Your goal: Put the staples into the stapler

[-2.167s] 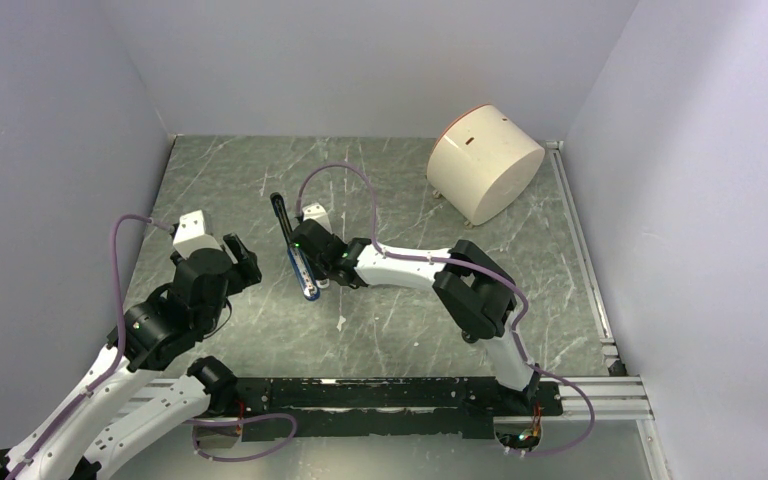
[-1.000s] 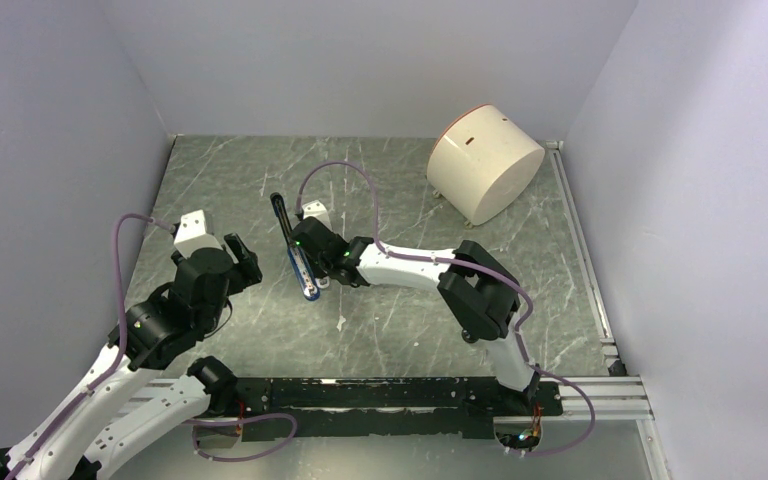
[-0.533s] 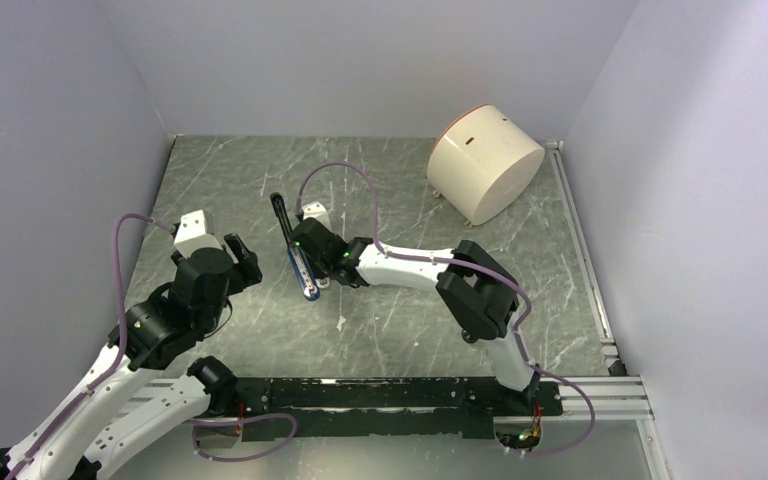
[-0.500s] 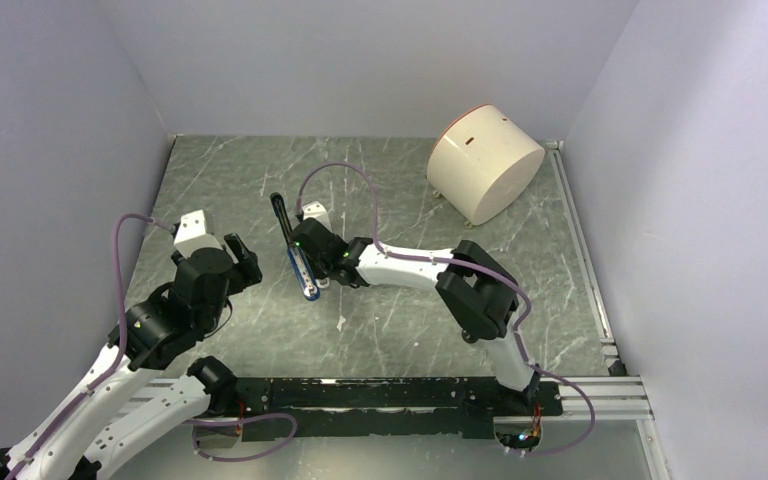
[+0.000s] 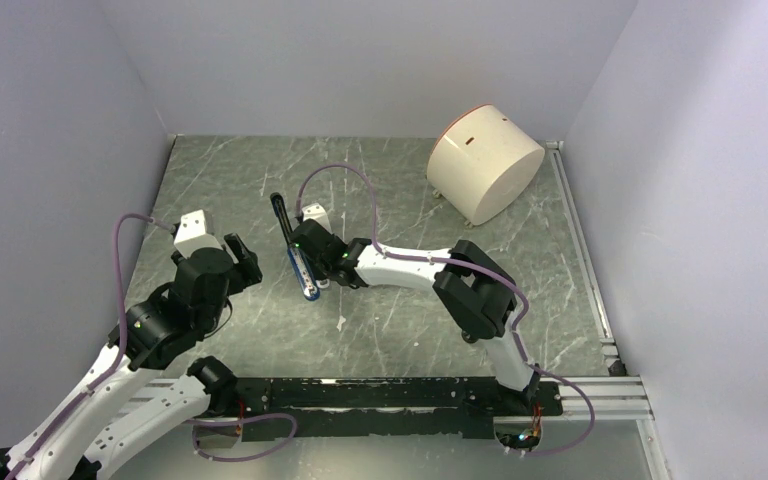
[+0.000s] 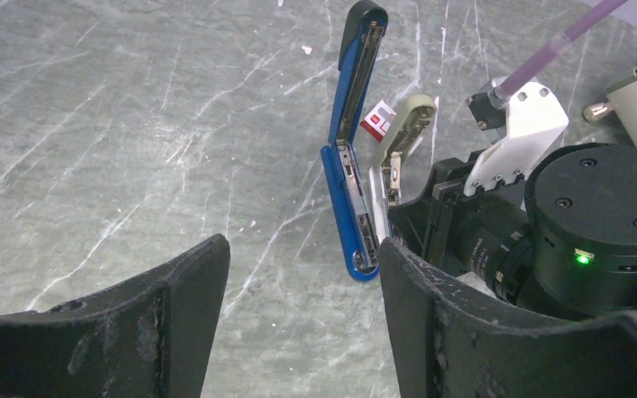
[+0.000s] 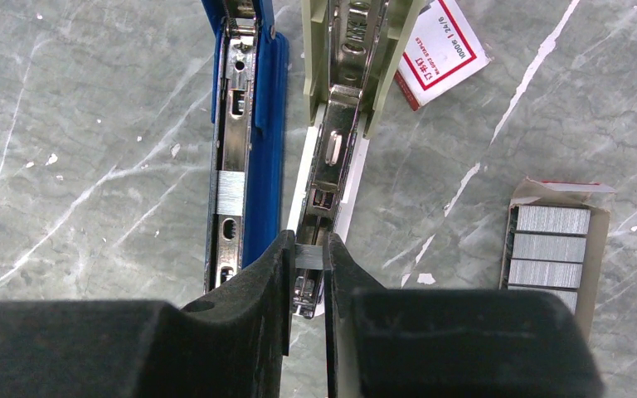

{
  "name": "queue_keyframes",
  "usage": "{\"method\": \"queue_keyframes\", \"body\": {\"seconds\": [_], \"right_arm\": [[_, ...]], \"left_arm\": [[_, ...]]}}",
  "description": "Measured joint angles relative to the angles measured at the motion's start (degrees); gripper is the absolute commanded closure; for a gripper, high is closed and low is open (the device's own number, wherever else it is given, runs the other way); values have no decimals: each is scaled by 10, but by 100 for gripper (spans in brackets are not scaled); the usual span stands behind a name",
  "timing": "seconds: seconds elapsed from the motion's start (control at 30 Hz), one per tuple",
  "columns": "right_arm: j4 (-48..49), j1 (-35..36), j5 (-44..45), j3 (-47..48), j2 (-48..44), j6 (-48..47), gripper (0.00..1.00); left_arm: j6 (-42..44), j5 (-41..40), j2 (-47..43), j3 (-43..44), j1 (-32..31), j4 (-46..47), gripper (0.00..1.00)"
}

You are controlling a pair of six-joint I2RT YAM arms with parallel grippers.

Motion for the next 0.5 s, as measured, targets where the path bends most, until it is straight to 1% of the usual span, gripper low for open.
{"method": "queue_keyframes", "body": {"seconds": [0.5], "right_arm": [[0, 0, 0, 0, 0, 2, 80]], "left_arm": [[0, 0, 0, 0, 0, 0, 28]]}}
